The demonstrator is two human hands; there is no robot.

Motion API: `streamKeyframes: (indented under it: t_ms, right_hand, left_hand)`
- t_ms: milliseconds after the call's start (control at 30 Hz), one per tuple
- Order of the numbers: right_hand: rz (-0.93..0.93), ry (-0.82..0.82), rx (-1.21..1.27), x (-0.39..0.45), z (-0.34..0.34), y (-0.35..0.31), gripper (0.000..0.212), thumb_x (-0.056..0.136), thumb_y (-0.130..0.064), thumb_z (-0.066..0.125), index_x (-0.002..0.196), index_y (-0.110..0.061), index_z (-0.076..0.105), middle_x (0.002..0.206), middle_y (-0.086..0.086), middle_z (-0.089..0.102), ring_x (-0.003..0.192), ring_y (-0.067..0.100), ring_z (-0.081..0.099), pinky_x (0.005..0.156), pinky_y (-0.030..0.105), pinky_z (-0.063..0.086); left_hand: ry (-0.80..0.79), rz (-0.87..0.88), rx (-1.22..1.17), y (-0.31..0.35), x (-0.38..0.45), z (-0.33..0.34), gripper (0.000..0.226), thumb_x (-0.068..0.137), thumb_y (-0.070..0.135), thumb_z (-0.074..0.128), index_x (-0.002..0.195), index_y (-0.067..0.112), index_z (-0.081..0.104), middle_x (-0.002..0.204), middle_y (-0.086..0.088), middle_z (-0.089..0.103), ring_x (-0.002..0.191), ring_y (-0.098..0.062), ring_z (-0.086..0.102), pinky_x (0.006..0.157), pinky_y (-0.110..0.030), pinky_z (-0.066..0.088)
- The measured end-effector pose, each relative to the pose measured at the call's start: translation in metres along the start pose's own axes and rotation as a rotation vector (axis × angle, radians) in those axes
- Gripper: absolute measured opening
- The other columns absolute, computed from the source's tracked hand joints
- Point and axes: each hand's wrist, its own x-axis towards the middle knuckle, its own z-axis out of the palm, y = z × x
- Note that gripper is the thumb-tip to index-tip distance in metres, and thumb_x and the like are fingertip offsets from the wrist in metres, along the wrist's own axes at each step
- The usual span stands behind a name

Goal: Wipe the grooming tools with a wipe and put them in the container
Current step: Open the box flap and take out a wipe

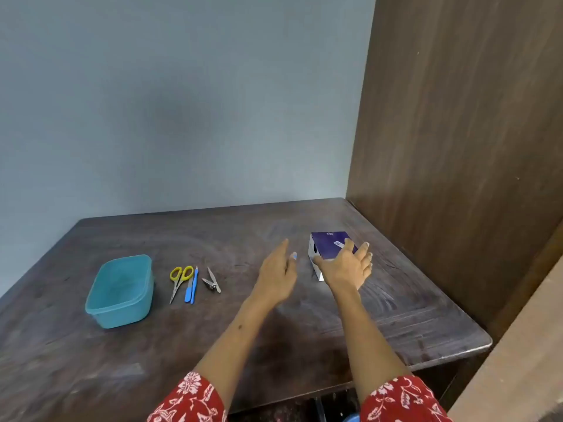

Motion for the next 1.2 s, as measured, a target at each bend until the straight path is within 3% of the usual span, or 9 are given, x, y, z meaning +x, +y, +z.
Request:
streamKeyframes:
  t_ms: [100,300,367,467,667,767,867,1067,1200]
  right_hand:
    - [0.023,0.001,0.014,0.007,0.002,0.001,0.094,0.073,-0.051,0.071,0.145,-0.015,0.022,0.157,0.017,0.004,0.143,0.038,0.006,0.115,0.049,0.012]
    - [0.013,0.055,0.012,0.018,0.012,0.002,0.089,0.069,-0.053,0.069,0.139,-0.012,0.032,0.151,0.014,0.025,0.139,0.034,0.021,0.111,0.048,0.023]
    - [0.025,0.073,0.02,0.02,0.014,0.002,0.087,0.068,-0.051,0.069,0.137,-0.01,0.035,0.149,0.013,0.028,0.137,0.033,0.024,0.111,0.047,0.025]
    - [0.052,0.1,0.033,0.022,0.019,0.001,0.089,0.065,-0.05,0.071,0.137,-0.01,0.034,0.147,0.013,0.029,0.136,0.032,0.024,0.111,0.046,0.026]
    - [0.092,0.118,0.027,0.027,0.024,-0.008,0.093,0.064,-0.054,0.071,0.136,-0.01,0.033,0.144,0.013,0.029,0.135,0.033,0.023,0.111,0.046,0.026]
    - [0.08,0.12,0.023,0.03,0.025,-0.008,0.093,0.063,-0.061,0.069,0.135,-0.012,0.035,0.141,0.013,0.032,0.134,0.032,0.026,0.11,0.046,0.028]
    - [0.06,0.138,0.055,0.03,0.023,-0.007,0.092,0.061,-0.065,0.069,0.131,-0.013,0.039,0.133,0.011,0.036,0.128,0.029,0.033,0.107,0.044,0.03]
    - [0.082,0.071,0.079,0.034,0.021,-0.011,0.093,0.061,-0.061,0.072,0.133,-0.014,0.037,0.136,0.01,0.033,0.131,0.029,0.028,0.109,0.045,0.029]
    - [0.097,0.079,0.064,0.031,0.018,-0.013,0.096,0.061,-0.066,0.07,0.134,-0.014,0.037,0.137,0.012,0.034,0.131,0.03,0.029,0.11,0.044,0.028]
  left_hand:
    - [0.01,-0.016,0.009,-0.007,0.005,0.006,0.052,0.097,0.024,0.04,0.144,0.005,0.025,0.145,-0.011,0.041,0.137,-0.023,0.033,0.112,-0.036,0.027]
    - [-0.105,-0.021,0.038,-0.011,0.017,0.028,0.074,0.087,0.022,0.058,0.146,0.007,0.018,0.153,-0.007,0.024,0.141,-0.02,0.023,0.114,-0.029,0.021]
    - [-0.143,-0.036,0.023,-0.013,0.024,0.039,0.085,0.078,0.031,0.066,0.146,0.008,0.021,0.151,-0.006,0.029,0.14,-0.021,0.026,0.114,-0.029,0.021]
    - [-0.158,-0.076,-0.048,-0.019,0.039,0.059,0.09,0.06,0.06,0.065,0.135,0.019,0.037,0.132,0.001,0.054,0.127,-0.017,0.047,0.115,-0.031,0.026]
    - [-0.14,-0.091,-0.151,-0.017,0.054,0.074,0.115,0.055,0.061,0.066,0.147,0.024,0.008,0.15,-0.005,0.032,0.141,-0.024,0.025,0.115,-0.051,0.018]
    - [-0.079,-0.09,-0.062,-0.024,0.059,0.082,0.103,0.061,0.064,0.057,0.146,0.021,0.016,0.147,0.001,0.038,0.139,-0.015,0.03,0.117,-0.043,0.008]
    - [-0.045,-0.017,0.014,-0.028,0.059,0.089,0.091,0.067,0.06,0.052,0.144,0.02,0.024,0.151,0.005,0.031,0.139,-0.007,0.026,0.117,-0.037,0.003]
    - [0.01,0.003,-0.011,-0.036,0.064,0.094,0.098,0.058,0.073,0.047,0.141,0.027,0.026,0.145,0.014,0.038,0.134,-0.003,0.033,0.115,-0.043,0.017]
    - [0.022,0.003,-0.019,-0.035,0.063,0.094,0.096,0.056,0.072,0.043,0.139,0.026,0.029,0.141,0.014,0.044,0.131,-0.003,0.039,0.115,-0.039,0.017]
